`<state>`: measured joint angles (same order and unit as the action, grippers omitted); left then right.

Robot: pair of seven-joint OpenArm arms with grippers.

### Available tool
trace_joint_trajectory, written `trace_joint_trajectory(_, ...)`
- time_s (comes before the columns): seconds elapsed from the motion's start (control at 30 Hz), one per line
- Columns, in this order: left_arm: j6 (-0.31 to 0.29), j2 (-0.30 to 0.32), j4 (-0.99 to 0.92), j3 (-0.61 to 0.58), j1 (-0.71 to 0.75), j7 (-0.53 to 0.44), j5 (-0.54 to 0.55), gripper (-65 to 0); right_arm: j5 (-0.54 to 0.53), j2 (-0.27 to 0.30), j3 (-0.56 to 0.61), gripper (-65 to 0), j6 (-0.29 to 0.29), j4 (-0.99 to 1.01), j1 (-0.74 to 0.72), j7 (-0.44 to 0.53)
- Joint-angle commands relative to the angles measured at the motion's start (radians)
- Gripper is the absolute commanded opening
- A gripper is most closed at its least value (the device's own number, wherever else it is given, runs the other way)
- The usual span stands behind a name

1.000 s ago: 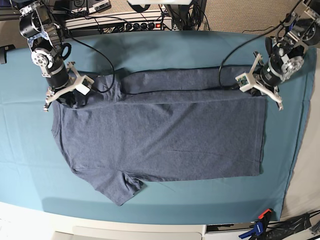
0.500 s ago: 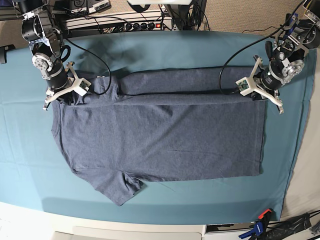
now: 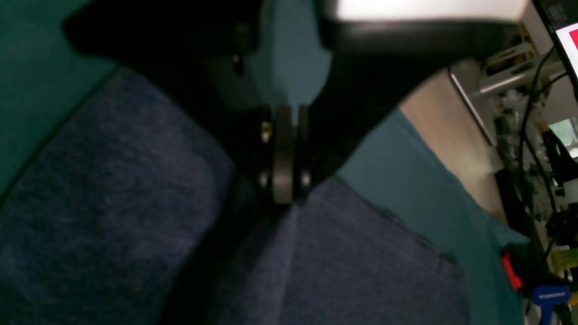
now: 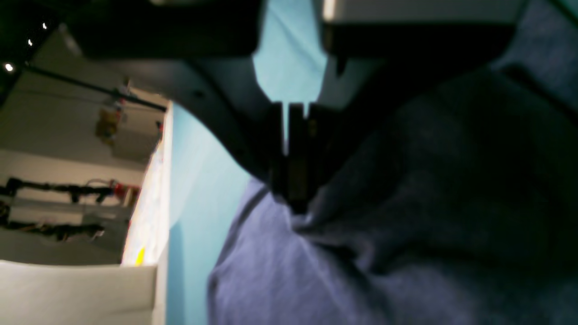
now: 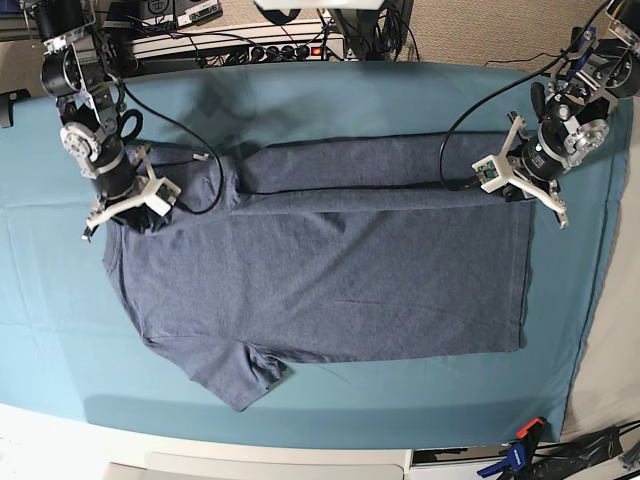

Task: Fold the T-shirt properly
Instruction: 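Lower the folded edge onto the shirt and release both grippers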

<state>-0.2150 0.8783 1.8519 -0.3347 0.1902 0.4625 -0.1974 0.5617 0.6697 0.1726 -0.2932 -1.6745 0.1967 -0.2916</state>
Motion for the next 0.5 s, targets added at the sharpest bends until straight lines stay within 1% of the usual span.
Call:
trace_joint_trajectory(0.0,0.015,0.019,0.013,0.009,-0.01,-0.007,-0.008,-65.0,0.002,0.02,-0.009,-65.0,0.02,-0.012,-0.021,0.005)
trace_joint_trajectory(0.13,0.014,0.019,0.013,0.009,-0.01,-0.006,-0.008,-65.0,-0.033,0.02,-0.009,-65.0,0.019,-0.012,-0.039,0.008)
trace_joint_trajectory(0.37,0.014,0.019,0.013,0.009,-0.01,-0.006,-0.008,-65.0,-0.05,0.02,-0.009,-65.0,0.019,-0.012,-0.039,0.011)
trace_joint_trajectory(0.47,0.014,0.019,0.013,0.009,-0.01,0.011,-0.021,-65.0,-0.069,0.02,-0.009,-65.0,0.005,-0.012,-0.039,-0.021)
